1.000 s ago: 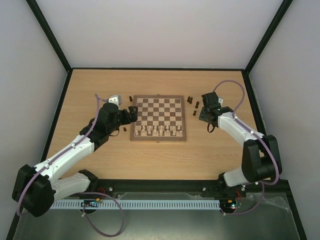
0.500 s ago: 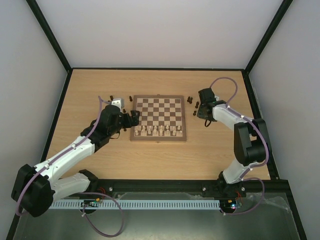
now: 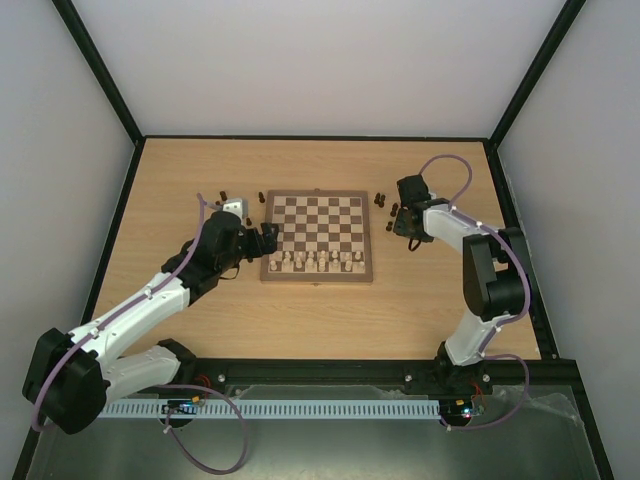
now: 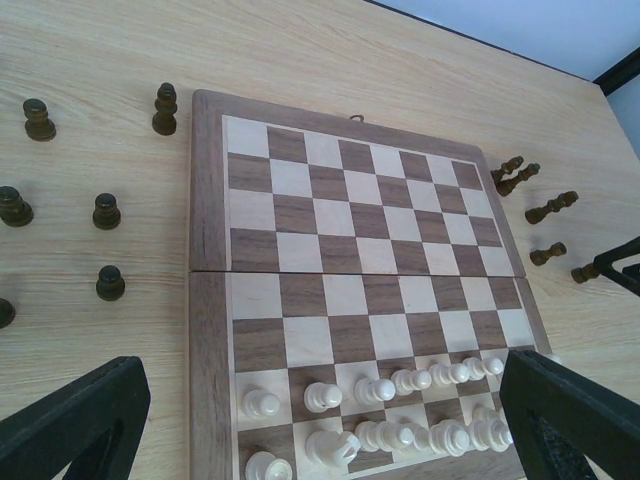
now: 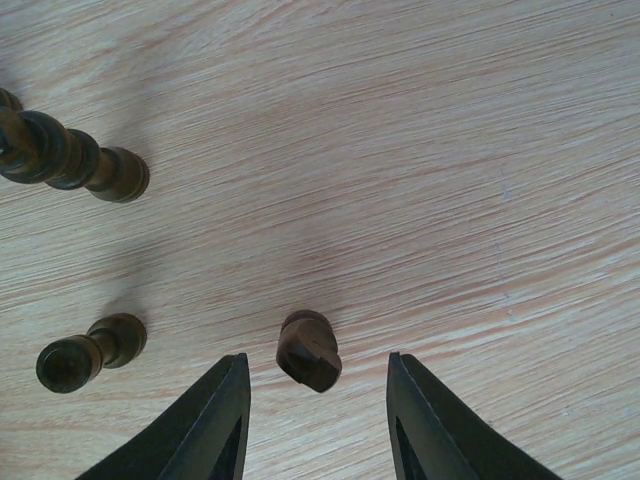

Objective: Set up the chess pieces on the board
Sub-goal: Pick up the chess piece at the center of the board.

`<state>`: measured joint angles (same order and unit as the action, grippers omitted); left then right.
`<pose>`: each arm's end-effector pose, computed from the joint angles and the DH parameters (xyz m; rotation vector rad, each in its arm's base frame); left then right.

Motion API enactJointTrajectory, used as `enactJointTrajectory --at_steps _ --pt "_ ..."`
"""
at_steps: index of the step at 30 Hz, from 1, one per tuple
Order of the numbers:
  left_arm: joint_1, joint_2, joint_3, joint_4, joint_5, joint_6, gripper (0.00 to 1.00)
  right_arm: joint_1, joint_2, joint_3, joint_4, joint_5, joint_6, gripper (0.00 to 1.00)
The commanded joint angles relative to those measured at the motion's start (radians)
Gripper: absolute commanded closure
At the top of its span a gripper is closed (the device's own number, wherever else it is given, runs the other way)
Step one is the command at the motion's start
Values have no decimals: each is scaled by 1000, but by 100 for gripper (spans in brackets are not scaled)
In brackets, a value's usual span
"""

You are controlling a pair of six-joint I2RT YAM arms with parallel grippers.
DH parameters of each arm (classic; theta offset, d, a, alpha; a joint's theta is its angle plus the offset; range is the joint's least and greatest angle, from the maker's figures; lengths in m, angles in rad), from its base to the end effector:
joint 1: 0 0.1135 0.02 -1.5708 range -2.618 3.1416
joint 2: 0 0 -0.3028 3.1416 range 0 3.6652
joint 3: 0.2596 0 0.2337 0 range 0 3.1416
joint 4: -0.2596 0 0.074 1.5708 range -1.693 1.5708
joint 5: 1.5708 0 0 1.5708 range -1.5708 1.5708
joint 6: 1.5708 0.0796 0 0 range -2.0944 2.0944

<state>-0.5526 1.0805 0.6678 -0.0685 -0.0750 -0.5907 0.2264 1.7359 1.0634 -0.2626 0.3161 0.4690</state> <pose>0.2111 -0.1232 0.2740 -0.0882 2.1091 -0.6253 0.3687 0.0595 0.1980 0.4223 2.4069 -0.0921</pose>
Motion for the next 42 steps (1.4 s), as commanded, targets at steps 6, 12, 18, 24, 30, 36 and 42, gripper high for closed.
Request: enactJointTrajectory --at_steps 6,12,18,24,30,36,42 --pt "-5 -1 -22 -11 -19 2 1 -9 38 47 -13 -4 -12 66" --pt "-5 -2 -23 -7 -22 2 1 -9 54 53 -13 -5 -12 68" --pt "-4 4 -23 -4 -23 2 1 -9 67 53 -13 -7 -12 72" --pt "-5 4 -25 -3 -25 2 1 -10 80 55 -13 -8 -10 79" --pt "-6 0 -27 -2 -25 1 1 -9 83 54 -15 -14 -10 90" --pt "-5 -9 -28 -5 -30 -1 1 -2 35 56 -37 11 -10 93" --pt "-5 -14 -29 -10 -41 -4 1 46 -49 89 -98 41 -9 93"
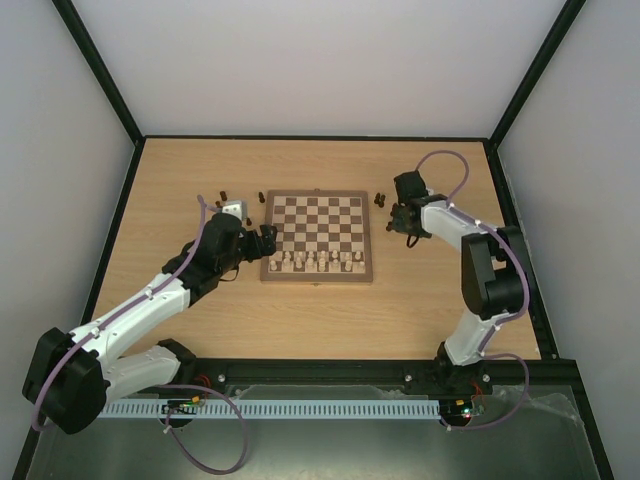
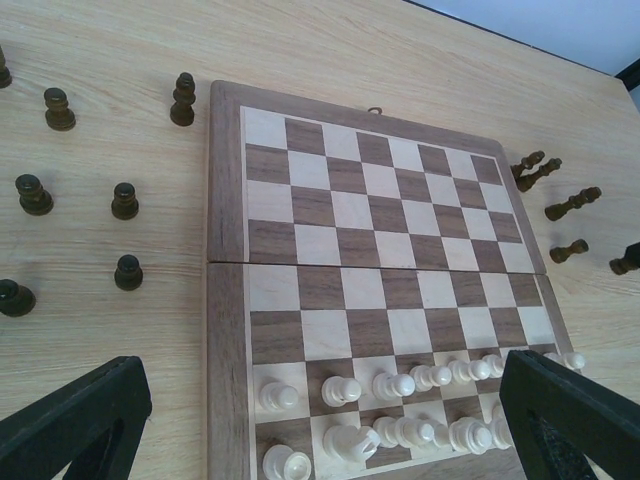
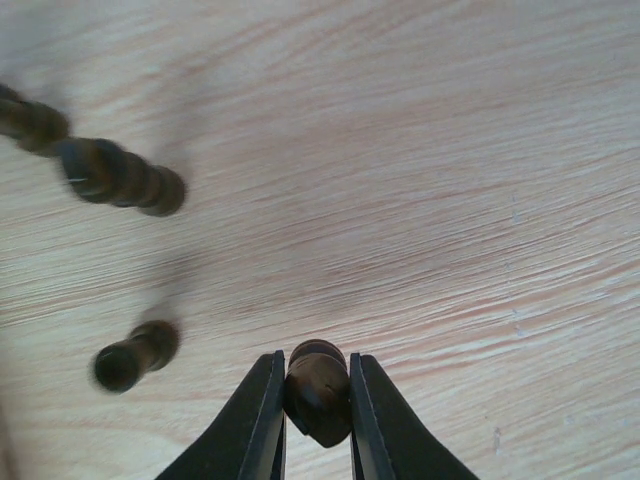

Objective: Set up the chess pieces on the board
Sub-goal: Pick up the chess piece at the center of the board, then place the chess piece on the chessboard.

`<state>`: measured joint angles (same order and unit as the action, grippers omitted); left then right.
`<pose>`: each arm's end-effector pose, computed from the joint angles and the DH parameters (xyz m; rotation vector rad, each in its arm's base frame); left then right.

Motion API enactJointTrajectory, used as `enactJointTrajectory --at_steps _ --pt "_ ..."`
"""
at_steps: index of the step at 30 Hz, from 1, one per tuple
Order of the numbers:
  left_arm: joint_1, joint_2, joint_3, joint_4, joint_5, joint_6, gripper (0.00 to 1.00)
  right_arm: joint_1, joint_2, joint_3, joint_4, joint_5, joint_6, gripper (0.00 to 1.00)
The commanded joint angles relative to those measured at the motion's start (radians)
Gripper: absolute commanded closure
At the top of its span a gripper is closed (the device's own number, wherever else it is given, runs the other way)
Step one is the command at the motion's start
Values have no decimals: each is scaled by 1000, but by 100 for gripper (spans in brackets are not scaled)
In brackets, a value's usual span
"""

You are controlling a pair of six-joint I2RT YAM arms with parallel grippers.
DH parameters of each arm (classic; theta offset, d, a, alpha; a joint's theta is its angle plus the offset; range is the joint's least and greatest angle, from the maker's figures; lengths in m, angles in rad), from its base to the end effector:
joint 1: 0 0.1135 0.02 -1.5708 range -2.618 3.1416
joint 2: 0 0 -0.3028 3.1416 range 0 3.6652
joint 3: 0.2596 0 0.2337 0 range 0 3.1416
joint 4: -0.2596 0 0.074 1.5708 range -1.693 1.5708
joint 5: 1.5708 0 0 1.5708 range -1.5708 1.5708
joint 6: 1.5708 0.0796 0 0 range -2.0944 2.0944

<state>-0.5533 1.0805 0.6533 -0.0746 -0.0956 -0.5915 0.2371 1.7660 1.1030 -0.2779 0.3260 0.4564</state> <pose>0.2100 -0.1208 0.2679 -0.1007 2.1237 -0.5960 0.3770 0.0649 0.1981 0.3973 2.4131 -0.1073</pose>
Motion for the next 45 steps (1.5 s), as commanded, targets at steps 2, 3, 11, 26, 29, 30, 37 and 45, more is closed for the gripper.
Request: enactJointTrajectory --at_steps 2,3,11,26,29,30,37,45 --pt "-4 -17 -12 -9 -27 -3 1 56 -104 81 -110 32 4 93" --pt "-4 -18 -12 -10 -30 -4 1 65 -115 98 -125 29 2 93" --pt "-4 -28 -16 -10 -63 -9 1 116 -113 290 -198 -93 -24 93" --pt "-20 -41 -58 31 -42 -13 1 212 338 832 -388 -147 -106 93" --pt "-36 -47 -77 17 -46 -25 1 226 407 910 -428 -131 -118 93" --pt "-41 -51 -87 17 -53 -31 1 231 427 929 -438 -129 -121 93" --pt "-59 -95 -159 56 -73 -84 1 254 501 955 -479 -72 -121 93" --pt "-88 -131 -188 46 -106 -104 1 266 520 910 -466 -57 -119 93"
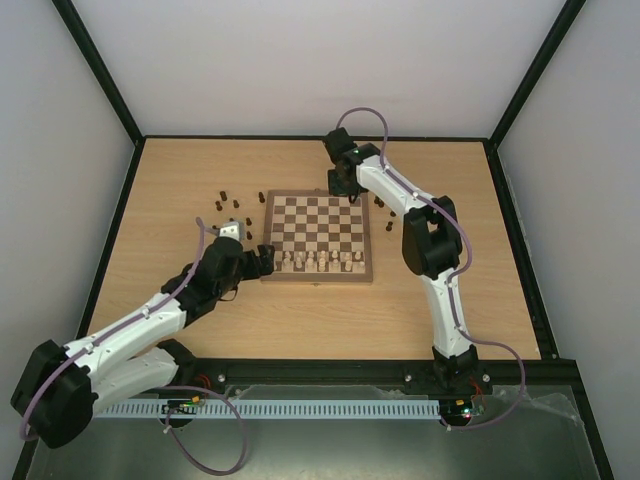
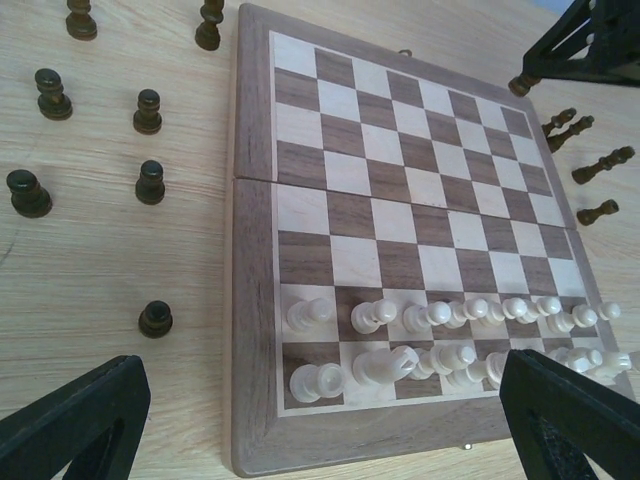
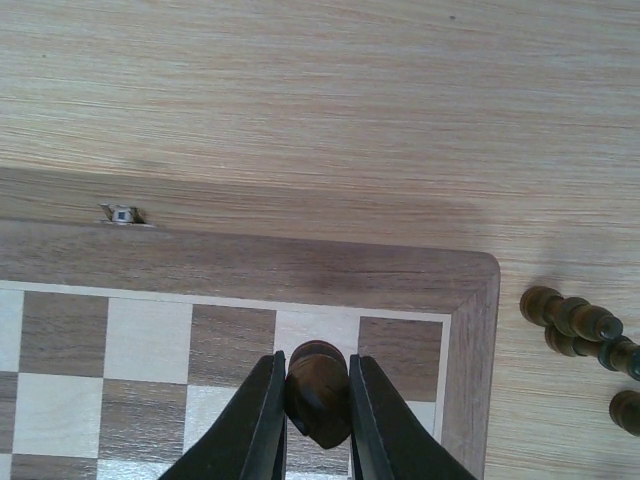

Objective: Set up the chess pieces on the board
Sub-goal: Place the chess piece on the chessboard.

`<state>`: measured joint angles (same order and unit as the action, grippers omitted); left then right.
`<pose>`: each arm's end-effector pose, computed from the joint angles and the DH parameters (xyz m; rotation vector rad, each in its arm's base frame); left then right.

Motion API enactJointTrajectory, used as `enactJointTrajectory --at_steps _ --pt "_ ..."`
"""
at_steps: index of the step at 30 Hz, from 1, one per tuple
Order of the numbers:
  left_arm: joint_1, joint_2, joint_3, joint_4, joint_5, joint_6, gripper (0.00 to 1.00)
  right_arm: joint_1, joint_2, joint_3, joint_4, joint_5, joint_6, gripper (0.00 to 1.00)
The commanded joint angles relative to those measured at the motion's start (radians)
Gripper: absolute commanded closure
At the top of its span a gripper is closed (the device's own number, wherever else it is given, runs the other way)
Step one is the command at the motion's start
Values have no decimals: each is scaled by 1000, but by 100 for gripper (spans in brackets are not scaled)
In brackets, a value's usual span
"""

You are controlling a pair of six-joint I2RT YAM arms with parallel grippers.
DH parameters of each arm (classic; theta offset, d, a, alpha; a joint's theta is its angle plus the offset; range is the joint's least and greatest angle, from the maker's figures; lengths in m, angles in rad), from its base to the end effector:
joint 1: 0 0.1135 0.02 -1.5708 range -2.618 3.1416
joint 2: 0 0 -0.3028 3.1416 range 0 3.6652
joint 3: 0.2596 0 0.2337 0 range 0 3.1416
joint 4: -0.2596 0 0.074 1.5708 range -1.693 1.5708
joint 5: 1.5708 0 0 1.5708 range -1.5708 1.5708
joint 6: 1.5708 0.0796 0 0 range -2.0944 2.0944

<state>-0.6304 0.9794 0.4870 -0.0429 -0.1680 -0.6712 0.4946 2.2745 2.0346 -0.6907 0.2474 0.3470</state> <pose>0.1773 -0.1129 0.2332 -0.1472 2.1514 -0.5990 0.4844 0.2391 0.2277 -0.0803 2.4610 0.0539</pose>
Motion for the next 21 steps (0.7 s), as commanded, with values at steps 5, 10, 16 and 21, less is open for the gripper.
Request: enactJointTrajectory --at_steps 5,10,16,21 --pt "-11 -57 -42 11 -47 -31 1 9 24 -41 -39 13 -6 93" --pt "-11 -88 -46 -10 -64 -30 1 8 38 -61 -18 -1 -3 92" --pt "-11 -105 -48 -19 -73 -30 1 9 40 -90 15 -21 -1 90" --pt "-11 -125 -51 -27 -82 -32 1 9 49 -97 27 -38 4 87"
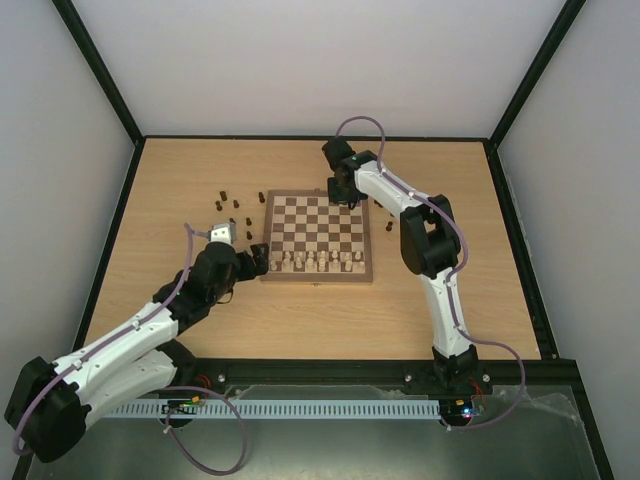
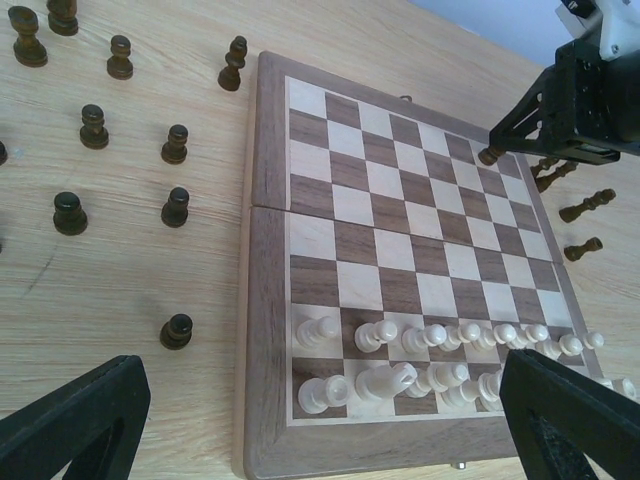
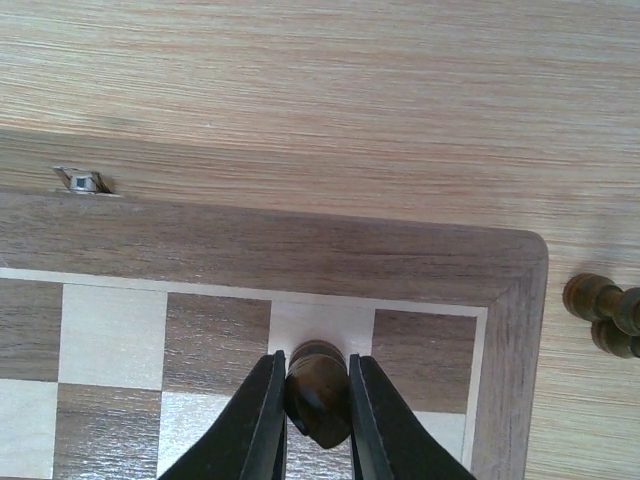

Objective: Set up the chess pieces on the board
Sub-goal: Place the chess piece on the chessboard.

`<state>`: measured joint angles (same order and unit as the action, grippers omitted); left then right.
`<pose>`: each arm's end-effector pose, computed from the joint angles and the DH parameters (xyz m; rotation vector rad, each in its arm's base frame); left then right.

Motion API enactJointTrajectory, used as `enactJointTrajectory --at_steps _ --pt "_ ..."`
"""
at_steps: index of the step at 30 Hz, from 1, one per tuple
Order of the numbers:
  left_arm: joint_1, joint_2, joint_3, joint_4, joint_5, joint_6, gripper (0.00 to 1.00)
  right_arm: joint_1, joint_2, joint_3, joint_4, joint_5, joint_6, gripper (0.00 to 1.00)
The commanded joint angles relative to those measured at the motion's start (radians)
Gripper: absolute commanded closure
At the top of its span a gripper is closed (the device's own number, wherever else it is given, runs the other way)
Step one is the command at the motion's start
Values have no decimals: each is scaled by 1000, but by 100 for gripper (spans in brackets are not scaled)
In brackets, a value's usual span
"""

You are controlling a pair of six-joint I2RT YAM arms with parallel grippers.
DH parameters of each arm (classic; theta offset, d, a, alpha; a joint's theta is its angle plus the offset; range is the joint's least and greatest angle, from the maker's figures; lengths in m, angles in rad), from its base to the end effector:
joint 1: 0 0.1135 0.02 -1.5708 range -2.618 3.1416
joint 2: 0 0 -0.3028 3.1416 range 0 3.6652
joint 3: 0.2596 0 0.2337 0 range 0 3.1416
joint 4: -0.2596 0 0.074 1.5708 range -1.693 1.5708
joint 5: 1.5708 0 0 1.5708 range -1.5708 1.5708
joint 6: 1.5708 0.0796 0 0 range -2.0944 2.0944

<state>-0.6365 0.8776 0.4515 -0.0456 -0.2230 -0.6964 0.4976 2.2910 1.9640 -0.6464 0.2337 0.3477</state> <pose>0.1649 -0.1000 0.2388 -0.2048 2.0746 -0.6045 0.4816 0.2406 0.2002 -0.0972 2.5041 0.0482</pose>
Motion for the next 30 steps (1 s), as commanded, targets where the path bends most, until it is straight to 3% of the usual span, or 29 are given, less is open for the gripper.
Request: enactJointTrajectory --at_steps 1,12,17,24,30 --pt "-5 -29 -19 -26 -30 -8 1 6 32 -28 -16 -23 4 86" --pt "-5 -31 -21 -27 -25 -11 1 6 -42 -76 -7 -1 2 67" --pt "-5 -33 -19 -33 -29 -14 1 5 -150 -134 26 2 0 54" --pt "-4 -33 -13 -57 -34 -5 1 6 -460 -347 102 40 -4 37" --pt "-4 -37 22 -97 -48 20 1 -12 -641 -593 136 77 40 33"
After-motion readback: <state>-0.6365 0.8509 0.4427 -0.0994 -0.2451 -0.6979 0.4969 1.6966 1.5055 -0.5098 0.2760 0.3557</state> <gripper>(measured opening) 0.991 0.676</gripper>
